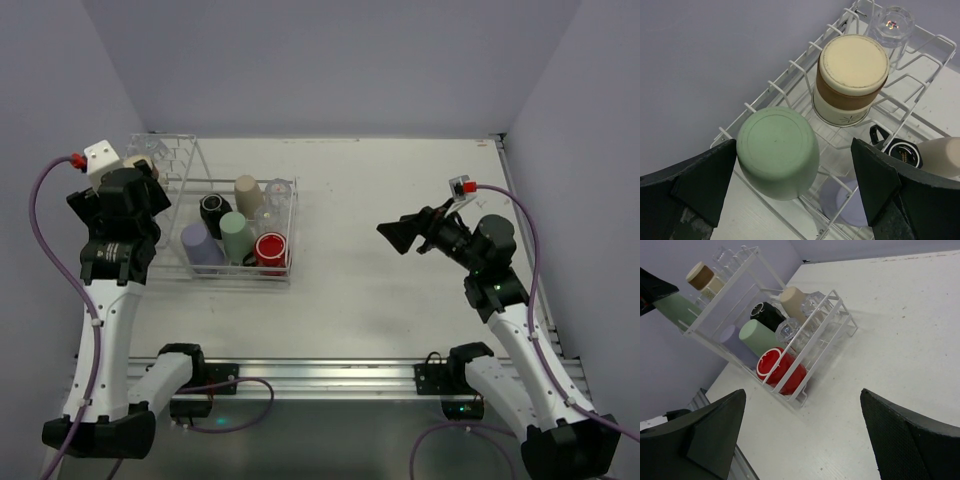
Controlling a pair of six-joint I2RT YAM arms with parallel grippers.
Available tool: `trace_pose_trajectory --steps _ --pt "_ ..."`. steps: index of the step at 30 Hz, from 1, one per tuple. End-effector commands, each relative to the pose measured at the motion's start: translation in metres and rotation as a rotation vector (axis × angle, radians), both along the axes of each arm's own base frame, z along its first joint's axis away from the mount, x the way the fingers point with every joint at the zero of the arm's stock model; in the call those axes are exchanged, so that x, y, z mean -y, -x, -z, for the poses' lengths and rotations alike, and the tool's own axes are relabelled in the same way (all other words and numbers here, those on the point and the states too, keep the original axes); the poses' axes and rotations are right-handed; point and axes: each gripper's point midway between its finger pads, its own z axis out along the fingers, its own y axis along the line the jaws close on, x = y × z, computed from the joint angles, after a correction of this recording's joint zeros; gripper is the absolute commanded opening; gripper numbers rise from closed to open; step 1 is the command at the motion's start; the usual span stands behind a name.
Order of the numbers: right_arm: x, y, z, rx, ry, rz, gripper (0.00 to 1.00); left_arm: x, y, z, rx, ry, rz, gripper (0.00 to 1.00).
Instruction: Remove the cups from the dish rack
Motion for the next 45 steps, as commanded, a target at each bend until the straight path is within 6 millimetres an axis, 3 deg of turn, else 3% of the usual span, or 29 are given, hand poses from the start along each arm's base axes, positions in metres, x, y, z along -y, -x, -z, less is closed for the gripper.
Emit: trace_pose_trajectory --steps 1,9,14,18,21,22,25,32,35,38,39,41,42,43,44,45 --pt "0.000 -0.001 -0.020 0.054 0.003 0.009 0.98 -0.003 -0.014 -0.007 0.070 0.023 -0.008 1.00" --pt "-0.003 -0.003 -0.017 0.038 0.008 -0.001 0.98 -0.014 -0.015 0.003 0.043 -0.001 -0.058 0.98" --pt "-0.002 -0.004 -0.017 0.038 0.009 0.004 0.98 -0.020 -0.008 0.007 0.051 -0.015 -0.094 0.80" --pt "-0.001 -0.005 -0.017 0.034 0.014 0.014 0.98 -0.024 -0.005 0.013 0.034 -0.029 -0.119 0.75" --pt "0.000 -0.004 -0.017 0.035 0.015 0.020 0.98 -0.023 -0.003 0.017 0.031 -0.028 -0.113 0.57" --pt "0.000 -0.004 -0.017 0.038 0.016 0.020 0.98 -0.022 -0.003 0.014 0.039 -0.027 -0.107 0.49" --pt "-0.002 -0.004 -0.017 0.034 0.011 0.011 0.98 -0.016 0.001 0.002 0.061 -0.013 -0.067 0.36" --pt "-0.008 -0.005 -0.020 0.021 -0.001 -0.012 0.98 0.005 0.021 -0.069 0.207 0.014 0.071 0.31" --pt "-0.013 -0.002 -0.023 0.019 -0.019 -0.030 0.98 0.023 0.027 -0.099 0.288 0.049 0.170 0.29" --pt "-0.020 0.002 -0.029 0.018 -0.052 -0.050 0.98 0.056 0.027 -0.125 0.370 0.102 0.351 0.27" --pt "-0.022 0.004 -0.029 0.006 -0.073 -0.055 0.98 0.081 0.022 -0.131 0.397 0.139 0.495 0.26" --pt "-0.027 0.009 -0.039 0.028 -0.111 -0.067 0.97 0.111 0.019 -0.136 0.430 0.210 0.645 0.23" --pt "-0.028 0.010 -0.039 0.015 -0.139 -0.063 0.97 0.141 0.020 -0.145 0.466 0.251 0.811 0.22" --pt "-0.032 0.013 -0.042 0.018 -0.156 -0.071 0.97 0.155 0.017 -0.136 0.460 0.295 0.885 0.22" --pt "-0.033 0.017 -0.053 0.050 -0.183 -0.074 0.96 0.169 0.018 -0.136 0.476 0.372 0.946 0.22" --pt "-0.033 0.017 -0.055 0.044 -0.212 -0.057 0.96 0.190 0.025 -0.148 0.529 0.396 1.086 0.22"
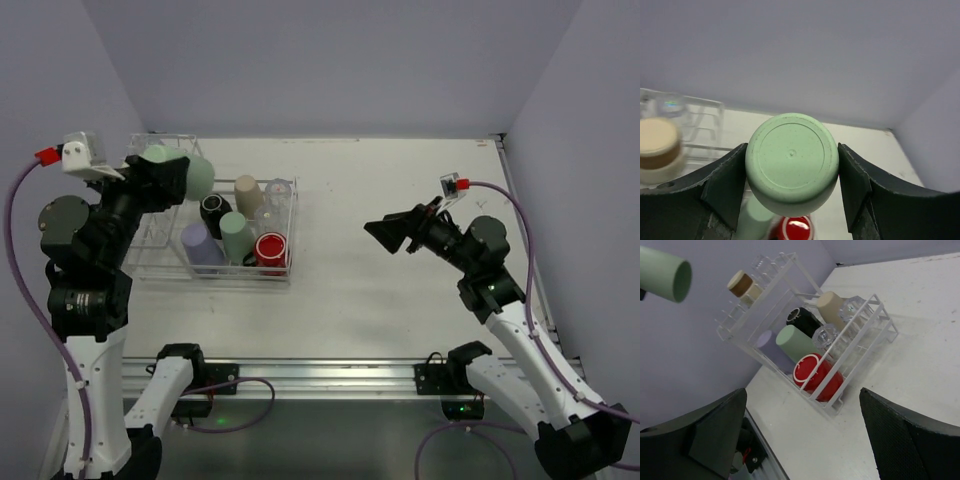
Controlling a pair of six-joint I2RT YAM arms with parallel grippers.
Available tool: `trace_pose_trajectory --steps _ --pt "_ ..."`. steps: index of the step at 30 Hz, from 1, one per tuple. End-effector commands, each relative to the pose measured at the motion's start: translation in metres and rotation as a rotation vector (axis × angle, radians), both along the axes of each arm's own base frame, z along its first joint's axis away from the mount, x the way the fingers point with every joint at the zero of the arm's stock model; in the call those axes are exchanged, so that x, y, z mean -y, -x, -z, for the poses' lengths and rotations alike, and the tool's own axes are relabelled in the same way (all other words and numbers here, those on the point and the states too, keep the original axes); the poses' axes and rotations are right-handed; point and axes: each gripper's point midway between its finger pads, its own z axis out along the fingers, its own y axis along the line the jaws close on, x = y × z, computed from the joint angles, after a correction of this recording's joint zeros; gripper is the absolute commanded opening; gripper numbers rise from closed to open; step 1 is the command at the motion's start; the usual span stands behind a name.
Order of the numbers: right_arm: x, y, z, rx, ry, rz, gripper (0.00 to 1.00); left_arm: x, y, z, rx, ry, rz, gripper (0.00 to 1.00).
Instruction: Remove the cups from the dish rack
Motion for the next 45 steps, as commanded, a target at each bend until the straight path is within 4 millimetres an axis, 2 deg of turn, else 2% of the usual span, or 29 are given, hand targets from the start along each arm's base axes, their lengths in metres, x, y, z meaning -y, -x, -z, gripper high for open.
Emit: trace_pose_trajectory --steps 1,2,3,4,5,6,8,10,11,12,14,18,24,25,29,31,33,34,35,37,38,39,40,41,42,43,44,45 --pt "-0.008 0.011 -0.041 0.074 -0.148 0.004 0.96 0.086 0.008 -0.009 0.086 0.112 0.518 0.22" --pt "-0.009 0.016 -0.055 0.116 -0.188 -0.002 0.96 0.094 0.008 0.009 0.049 0.200 0.567 0.22" --pt "-0.013 0.019 -0.058 0.105 -0.229 -0.014 0.94 0.103 0.014 -0.003 0.131 0.202 0.635 0.22" --pt "-0.017 0.024 -0.063 0.111 -0.260 -0.030 0.93 0.107 0.015 -0.002 0.154 0.224 0.657 0.22" --pt "-0.021 0.026 -0.074 0.142 -0.300 -0.047 0.91 0.109 0.012 0.014 0.133 0.289 0.671 0.22" --pt "-0.024 0.028 -0.079 0.134 -0.330 -0.061 0.89 0.120 0.019 0.005 0.197 0.301 0.722 0.22" --pt "-0.035 0.033 -0.091 0.155 -0.370 -0.096 0.87 0.130 0.015 0.013 0.195 0.355 0.754 0.21" --pt "-0.049 0.031 -0.093 0.131 -0.391 -0.127 0.86 0.152 0.014 0.018 0.207 0.397 0.807 0.18" --pt "-0.053 0.031 -0.102 0.145 -0.411 -0.143 0.86 0.170 0.014 0.025 0.177 0.416 0.856 0.18" --pt "-0.063 0.029 -0.096 0.105 -0.415 -0.167 0.85 0.176 0.011 0.024 0.198 0.431 0.858 0.17" --pt "-0.071 0.031 -0.104 0.109 -0.439 -0.197 0.84 0.196 0.008 0.033 0.169 0.451 0.903 0.16" --pt "-0.086 0.035 -0.105 0.102 -0.452 -0.228 0.80 0.212 0.005 0.037 0.172 0.472 0.924 0.15" --pt "-0.090 0.043 -0.111 0.129 -0.461 -0.263 0.60 0.223 0.002 0.055 0.144 0.469 0.903 0.14" --pt "-0.091 0.043 -0.110 0.129 -0.461 -0.266 0.59 0.223 0.001 0.058 0.140 0.468 0.896 0.14" --pt "-0.095 0.039 -0.109 0.127 -0.466 -0.259 0.57 0.235 0.002 0.069 0.116 0.481 0.928 0.14" --pt "-0.095 0.035 -0.113 0.135 -0.476 -0.247 0.50 0.241 0.001 0.073 0.103 0.479 0.935 0.16" --pt "-0.096 0.032 -0.116 0.140 -0.479 -0.242 0.38 0.243 0.002 0.074 0.102 0.476 0.935 0.27" --pt "-0.096 0.031 -0.117 0.144 -0.483 -0.235 0.25 0.242 0.002 0.075 0.103 0.471 0.929 0.33" --pt "-0.095 0.028 -0.118 0.146 -0.484 -0.219 0.16 0.240 -0.001 0.080 0.085 0.464 0.902 0.47" --pt "-0.094 0.022 -0.109 0.127 -0.449 -0.186 0.00 0.234 -0.002 0.076 0.103 0.420 0.869 0.64" --pt "-0.092 0.017 -0.110 0.149 -0.415 -0.157 0.00 0.230 -0.008 0.088 0.050 0.396 0.817 0.77" --pt "-0.092 0.014 -0.106 0.141 -0.380 -0.135 0.00 0.225 -0.010 0.081 0.057 0.372 0.790 0.87" --pt "-0.092 0.007 -0.090 0.094 -0.318 -0.103 0.00 0.218 -0.010 0.080 0.070 0.319 0.753 0.96" --pt "-0.089 0.001 -0.088 0.121 -0.275 -0.066 0.00 0.209 -0.016 0.092 0.019 0.290 0.686 1.00" --pt "-0.085 -0.005 -0.081 0.115 -0.233 -0.038 0.00 0.203 -0.017 0.094 0.008 0.263 0.652 1.00" --pt "-0.082 -0.012 -0.058 0.051 -0.146 -0.012 0.00 0.192 -0.016 0.085 0.034 0.213 0.613 1.00" --pt "-0.074 -0.023 -0.060 0.078 -0.087 0.020 0.00 0.182 -0.019 0.102 -0.034 0.172 0.552 1.00" --pt "-0.069 -0.030 -0.050 0.056 -0.032 0.037 0.00 0.173 -0.021 0.110 -0.069 0.138 0.503 1.00"
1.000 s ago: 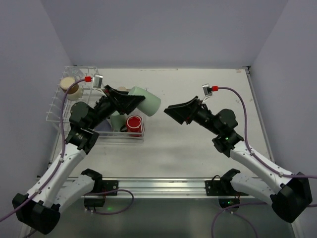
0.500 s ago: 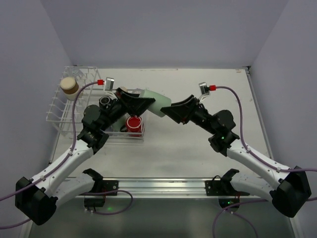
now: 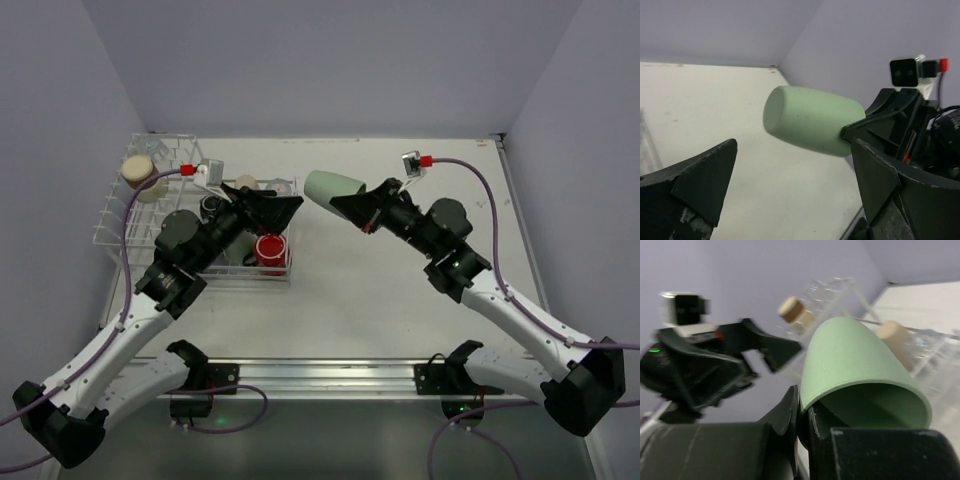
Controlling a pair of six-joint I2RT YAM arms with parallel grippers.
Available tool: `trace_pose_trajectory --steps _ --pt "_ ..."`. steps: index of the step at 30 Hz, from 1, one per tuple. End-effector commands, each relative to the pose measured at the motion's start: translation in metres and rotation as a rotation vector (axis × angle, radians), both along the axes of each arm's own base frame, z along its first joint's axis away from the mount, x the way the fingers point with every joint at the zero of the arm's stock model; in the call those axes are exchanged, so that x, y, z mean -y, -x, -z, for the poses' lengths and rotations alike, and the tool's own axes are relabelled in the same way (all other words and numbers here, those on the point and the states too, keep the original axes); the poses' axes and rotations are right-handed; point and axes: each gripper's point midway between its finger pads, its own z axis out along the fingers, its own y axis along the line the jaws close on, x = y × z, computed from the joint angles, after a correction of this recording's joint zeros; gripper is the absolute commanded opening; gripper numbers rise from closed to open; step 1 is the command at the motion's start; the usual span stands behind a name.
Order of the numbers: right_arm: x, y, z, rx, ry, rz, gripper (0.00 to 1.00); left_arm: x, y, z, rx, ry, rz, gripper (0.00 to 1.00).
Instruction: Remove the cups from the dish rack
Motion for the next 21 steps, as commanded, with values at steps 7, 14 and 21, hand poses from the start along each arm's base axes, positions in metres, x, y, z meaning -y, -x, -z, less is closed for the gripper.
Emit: trace_pose_trajectory --steps 7,14,21 --pt "0.085 -0.091 0.101 -0.231 0.740 0.266 0.00 -0.073 0.006 0.037 -0.022 -0.486 -0.247 1.00" --pt "0.112 -0.173 0.119 -0.322 1.087 0.334 0.00 -0.080 0.008 0.072 -0.017 -0.598 -0.240 1.00" --pt "0.109 -0.216 0.169 -0.428 1.276 0.218 0.00 -0.088 0.009 0.084 0.003 -0.609 -0.267 1.00"
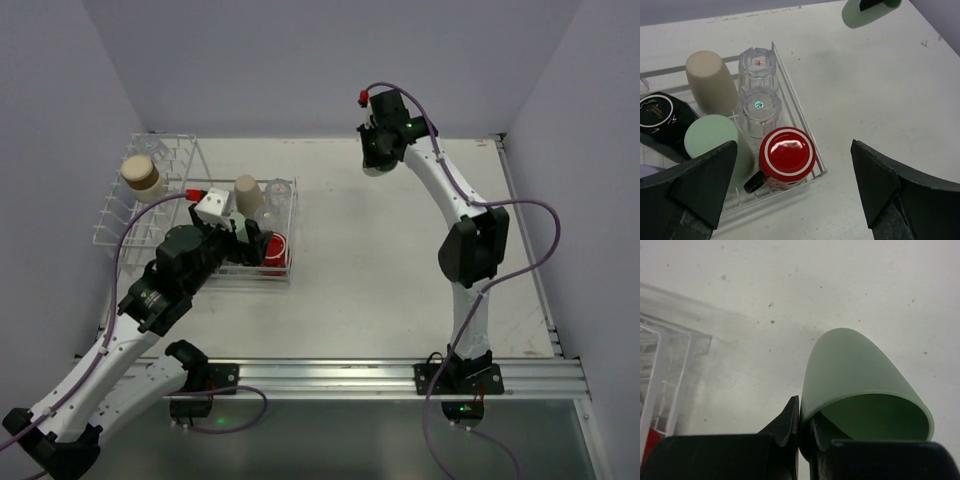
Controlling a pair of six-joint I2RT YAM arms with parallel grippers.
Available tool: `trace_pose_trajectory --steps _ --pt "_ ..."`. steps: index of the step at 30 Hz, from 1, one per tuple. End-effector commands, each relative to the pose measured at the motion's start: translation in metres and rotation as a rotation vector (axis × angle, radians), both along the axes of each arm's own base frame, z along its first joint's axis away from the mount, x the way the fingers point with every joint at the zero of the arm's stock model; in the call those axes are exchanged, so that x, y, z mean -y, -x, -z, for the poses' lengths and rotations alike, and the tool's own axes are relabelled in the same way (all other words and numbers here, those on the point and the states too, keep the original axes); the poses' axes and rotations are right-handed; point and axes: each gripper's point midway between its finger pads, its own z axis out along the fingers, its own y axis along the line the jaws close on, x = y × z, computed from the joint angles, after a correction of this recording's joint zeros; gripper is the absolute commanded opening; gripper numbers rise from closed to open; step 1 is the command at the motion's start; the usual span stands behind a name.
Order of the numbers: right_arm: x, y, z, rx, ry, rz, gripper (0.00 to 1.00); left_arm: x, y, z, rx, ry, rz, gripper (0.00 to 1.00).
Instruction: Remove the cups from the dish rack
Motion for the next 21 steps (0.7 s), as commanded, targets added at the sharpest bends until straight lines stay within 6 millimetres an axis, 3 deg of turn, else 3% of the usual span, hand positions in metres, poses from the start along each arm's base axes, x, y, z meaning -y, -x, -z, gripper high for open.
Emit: trace_pose_trajectory --steps 1,10,16,21 --pt "0.016 0.014 0.020 -0.129 0.144 -0.072 0.00 -0.006 0.000 -0.010 0.061 -0.019 -0.008 1.00" --pt "0.002 0.008 0.077 -0.241 0.142 -0.127 0.01 -0.006 0.000 -0.008 0.059 -0.026 -0.007 1.00" --pt "-0.003 0.005 0.090 -0.249 0.131 -0.135 0.06 -0.011 -0.005 -0.005 0.052 -0.039 -0.032 1.00" --pt "-0.006 0.001 0.092 -0.243 0.120 -0.142 0.14 -0.022 -0.006 -0.025 0.102 -0.019 -0.089 1.00"
